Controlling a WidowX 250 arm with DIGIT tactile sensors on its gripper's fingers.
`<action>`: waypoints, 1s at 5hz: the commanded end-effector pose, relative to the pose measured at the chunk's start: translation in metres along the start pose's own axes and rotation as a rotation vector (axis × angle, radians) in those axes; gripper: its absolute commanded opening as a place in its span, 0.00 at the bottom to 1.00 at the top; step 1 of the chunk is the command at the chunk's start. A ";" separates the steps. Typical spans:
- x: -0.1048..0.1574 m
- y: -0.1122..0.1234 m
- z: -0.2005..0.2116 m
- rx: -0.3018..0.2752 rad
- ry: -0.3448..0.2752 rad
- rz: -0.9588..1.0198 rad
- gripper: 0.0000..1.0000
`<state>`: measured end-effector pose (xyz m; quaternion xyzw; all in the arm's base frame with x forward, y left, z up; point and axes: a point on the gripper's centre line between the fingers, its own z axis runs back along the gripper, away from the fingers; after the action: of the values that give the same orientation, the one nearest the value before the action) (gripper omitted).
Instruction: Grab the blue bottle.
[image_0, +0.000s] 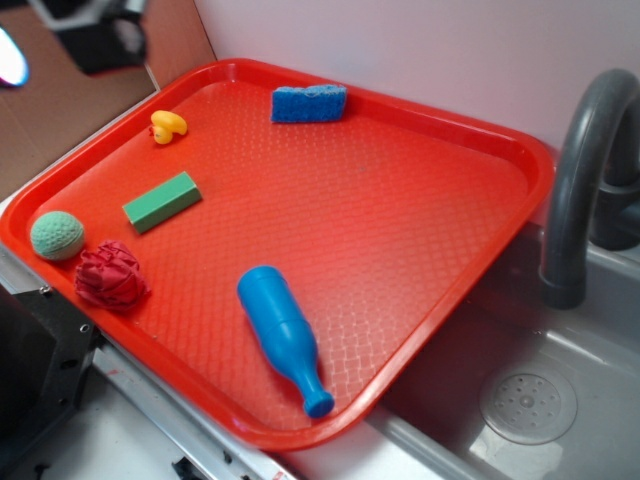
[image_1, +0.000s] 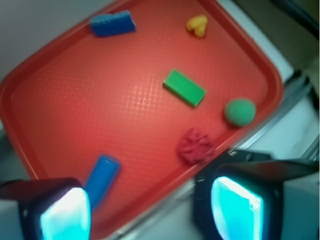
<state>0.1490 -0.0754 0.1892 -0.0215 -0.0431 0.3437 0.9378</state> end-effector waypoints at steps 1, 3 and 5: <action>-0.013 -0.043 -0.065 -0.109 0.138 0.172 1.00; -0.048 -0.067 -0.139 -0.054 0.181 0.168 1.00; -0.072 -0.070 -0.174 0.027 0.170 0.137 1.00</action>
<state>0.1539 -0.1733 0.0168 -0.0361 0.0454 0.4074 0.9114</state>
